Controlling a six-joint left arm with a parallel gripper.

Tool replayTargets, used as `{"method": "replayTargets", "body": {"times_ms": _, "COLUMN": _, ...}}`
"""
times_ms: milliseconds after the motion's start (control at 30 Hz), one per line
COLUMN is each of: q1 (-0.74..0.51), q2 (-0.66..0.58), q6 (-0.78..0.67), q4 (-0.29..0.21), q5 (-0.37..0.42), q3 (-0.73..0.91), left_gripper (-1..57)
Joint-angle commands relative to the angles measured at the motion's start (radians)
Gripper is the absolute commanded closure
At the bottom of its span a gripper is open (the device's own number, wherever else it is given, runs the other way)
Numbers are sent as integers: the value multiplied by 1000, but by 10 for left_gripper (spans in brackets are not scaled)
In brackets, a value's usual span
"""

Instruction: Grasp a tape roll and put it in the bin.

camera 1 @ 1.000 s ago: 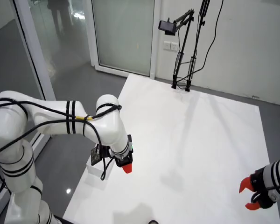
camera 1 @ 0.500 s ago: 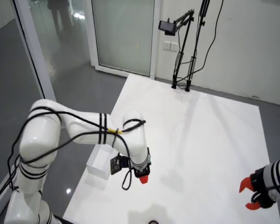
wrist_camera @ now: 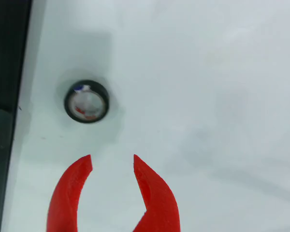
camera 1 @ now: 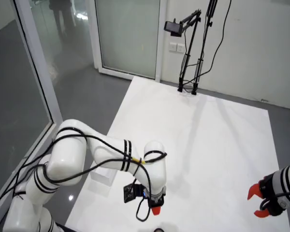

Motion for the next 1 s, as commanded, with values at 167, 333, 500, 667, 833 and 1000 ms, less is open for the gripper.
{"method": "replayTargets", "body": {"times_ms": 167, "q1": -94, "q2": 211, "q6": -83, "q4": -55, "q5": -61, "q3": -47, "left_gripper": 360}}
{"method": "replayTargets", "body": {"times_ms": 333, "q1": -96, "q2": 297, "q6": -83, "q4": -53, "q5": -62, "q3": -129, "left_gripper": 362}}
{"method": "replayTargets", "body": {"times_ms": 500, "q1": -88, "q2": 340, "q6": -83, "q4": -47, "q5": -62, "q3": -166, "left_gripper": 362}}
{"method": "replayTargets", "body": {"times_ms": 667, "q1": -79, "q2": 355, "q6": -83, "q4": -41, "q5": -65, "q3": -170, "left_gripper": 361}}
{"method": "replayTargets", "body": {"times_ms": 833, "q1": -68, "q2": 361, "q6": -83, "q4": -30, "q5": -72, "q3": -161, "left_gripper": 360}}
{"method": "replayTargets", "body": {"times_ms": 1000, "q1": -53, "q2": 367, "q6": -83, "q4": -16, "q5": -78, "q3": -159, "left_gripper": 360}}
